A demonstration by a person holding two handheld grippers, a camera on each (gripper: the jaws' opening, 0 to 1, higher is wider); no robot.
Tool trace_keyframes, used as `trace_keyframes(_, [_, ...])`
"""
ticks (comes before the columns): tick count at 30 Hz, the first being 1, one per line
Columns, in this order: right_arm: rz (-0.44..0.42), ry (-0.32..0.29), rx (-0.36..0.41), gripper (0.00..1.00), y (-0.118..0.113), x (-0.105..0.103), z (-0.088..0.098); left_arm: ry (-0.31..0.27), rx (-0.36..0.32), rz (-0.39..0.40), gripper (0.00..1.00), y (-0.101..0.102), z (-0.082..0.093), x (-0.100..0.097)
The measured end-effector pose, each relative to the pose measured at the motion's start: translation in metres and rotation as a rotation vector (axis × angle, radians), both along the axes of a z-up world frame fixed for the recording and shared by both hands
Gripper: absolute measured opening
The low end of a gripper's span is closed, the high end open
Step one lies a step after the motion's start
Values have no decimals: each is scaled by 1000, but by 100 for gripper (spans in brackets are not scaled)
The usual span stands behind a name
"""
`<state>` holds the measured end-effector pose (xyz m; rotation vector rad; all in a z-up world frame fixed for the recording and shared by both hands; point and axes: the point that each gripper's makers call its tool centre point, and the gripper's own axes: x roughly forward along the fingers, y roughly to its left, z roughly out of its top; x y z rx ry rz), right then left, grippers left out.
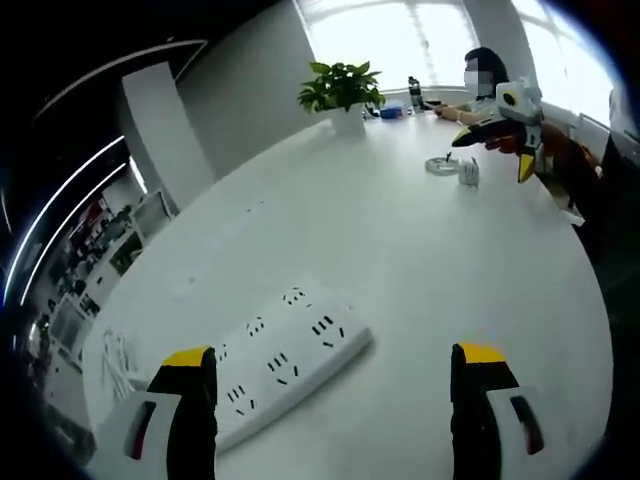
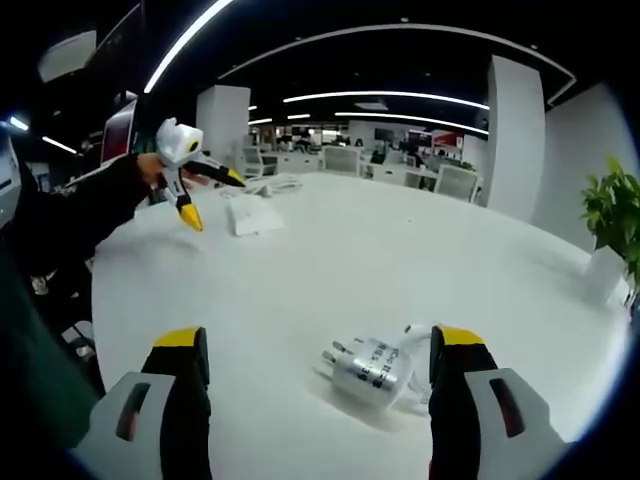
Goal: Straighten the power strip on the desk, plug the charger into it
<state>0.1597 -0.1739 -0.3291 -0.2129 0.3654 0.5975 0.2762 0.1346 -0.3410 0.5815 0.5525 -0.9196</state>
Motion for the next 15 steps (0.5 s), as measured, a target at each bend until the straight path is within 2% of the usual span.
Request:
trace_keyframes(7, [2, 4, 0, 90, 2, 0, -2, -3, 29, 2, 99, 7, 1, 6])
trace_keyframes(10, [5, 6, -3, 90, 2, 0, -3, -36, 55, -8, 99, 8, 1, 8])
trace_keyframes(15, [5, 0, -1, 90, 3, 0, 0, -30, 64, -22, 99, 6, -2, 8])
